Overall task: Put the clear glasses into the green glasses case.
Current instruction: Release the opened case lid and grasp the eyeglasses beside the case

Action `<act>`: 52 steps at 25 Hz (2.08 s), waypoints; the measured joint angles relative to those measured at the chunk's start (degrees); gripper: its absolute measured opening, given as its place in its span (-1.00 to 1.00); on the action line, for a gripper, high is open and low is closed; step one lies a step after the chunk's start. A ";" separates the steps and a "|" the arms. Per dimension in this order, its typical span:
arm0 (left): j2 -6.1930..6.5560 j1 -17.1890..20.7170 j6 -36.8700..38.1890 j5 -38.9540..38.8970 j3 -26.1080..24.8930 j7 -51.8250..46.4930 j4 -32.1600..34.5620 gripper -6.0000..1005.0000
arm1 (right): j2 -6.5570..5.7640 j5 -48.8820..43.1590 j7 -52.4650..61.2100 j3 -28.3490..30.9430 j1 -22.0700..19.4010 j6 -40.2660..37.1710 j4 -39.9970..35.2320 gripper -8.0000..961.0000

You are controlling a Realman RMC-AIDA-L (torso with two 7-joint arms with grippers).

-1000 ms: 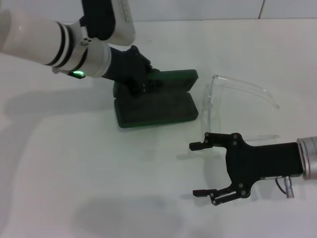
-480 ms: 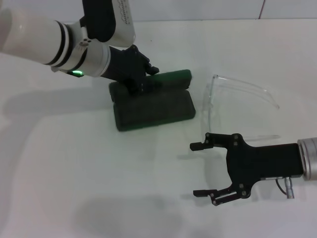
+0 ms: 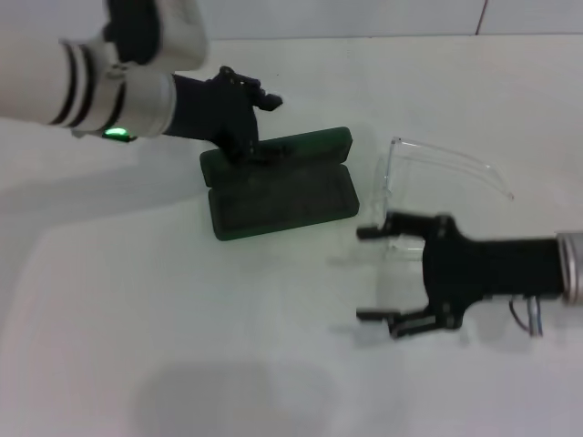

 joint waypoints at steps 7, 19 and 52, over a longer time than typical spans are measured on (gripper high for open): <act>-0.08 14.66 9.34 -35.00 -4.50 20.89 -0.73 0.21 | -0.09 -1.07 4.37 10.61 -0.79 3.66 -9.50 0.82; 0.16 20.55 19.65 -57.32 -5.75 44.45 -24.17 0.22 | 0.52 -44.76 27.59 7.74 8.79 10.13 -40.17 0.82; -0.26 20.03 19.96 -60.74 -6.74 48.12 -30.42 0.21 | 1.46 -61.36 34.81 -25.59 26.49 19.75 -26.63 0.76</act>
